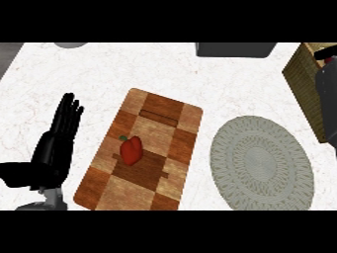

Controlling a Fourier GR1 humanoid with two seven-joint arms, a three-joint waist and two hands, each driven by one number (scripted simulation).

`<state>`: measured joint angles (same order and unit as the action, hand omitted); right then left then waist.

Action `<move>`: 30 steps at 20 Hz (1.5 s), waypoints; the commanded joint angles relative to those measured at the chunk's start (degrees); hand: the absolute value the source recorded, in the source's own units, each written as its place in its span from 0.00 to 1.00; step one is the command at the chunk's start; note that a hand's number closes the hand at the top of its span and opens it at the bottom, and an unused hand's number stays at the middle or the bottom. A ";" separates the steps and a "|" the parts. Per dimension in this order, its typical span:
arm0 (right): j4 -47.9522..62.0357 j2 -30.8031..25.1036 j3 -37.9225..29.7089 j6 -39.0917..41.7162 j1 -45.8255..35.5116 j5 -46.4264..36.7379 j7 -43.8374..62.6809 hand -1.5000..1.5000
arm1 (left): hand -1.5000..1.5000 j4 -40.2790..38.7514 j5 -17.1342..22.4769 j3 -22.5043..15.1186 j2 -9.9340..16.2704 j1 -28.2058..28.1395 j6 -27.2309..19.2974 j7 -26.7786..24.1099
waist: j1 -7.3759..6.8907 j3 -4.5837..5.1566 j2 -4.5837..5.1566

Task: Pick the tomato from the placemat and place it in the basket

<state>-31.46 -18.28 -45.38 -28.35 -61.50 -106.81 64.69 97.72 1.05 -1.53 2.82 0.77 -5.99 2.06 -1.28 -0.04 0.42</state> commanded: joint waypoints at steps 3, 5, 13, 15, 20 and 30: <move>-2.97 0.57 -1.88 -5.12 3.52 0.32 9.01 1.00 | 0.50 1.11 0.27 0.12 -0.37 -0.92 -0.24 0.06 | 0.52 0.03 -0.27; -5.55 3.38 -1.72 -5.12 3.37 -1.29 12.24 1.00 | 0.50 -3.56 -0.63 0.95 -0.54 1.35 -0.89 -1.90 | 1.08 0.10 -0.27; -4.58 2.54 -3.43 -8.25 5.11 2.66 5.81 0.00 | 0.50 -0.67 -1.49 -0.74 -1.08 -0.92 -0.81 -1.62 | 0.40 0.02 -0.20; -5.41 3.89 -2.73 -10.86 6.88 2.38 5.28 0.00 | 0.50 -3.51 -0.76 1.13 -0.40 3.16 -0.96 -0.17 | 0.69 0.03 -0.15; -8.17 0.89 -1.13 -12.53 5.80 -0.11 2.50 0.00 | 0.50 -0.54 -1.49 0.24 -0.63 1.92 -1.52 0.73 | 0.49 0.02 -0.22; -24.35 7.23 1.65 -5.32 8.60 -14.48 11.57 0.00 | 0.50 -0.38 1.56 2.79 1.04 1.47 0.81 1.35 | 1.41 0.11 -0.61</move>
<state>-50.31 -13.66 -45.01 -35.83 -54.02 -116.77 65.61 97.13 0.84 -0.85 2.64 0.09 -5.85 1.59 -0.29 0.07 -0.10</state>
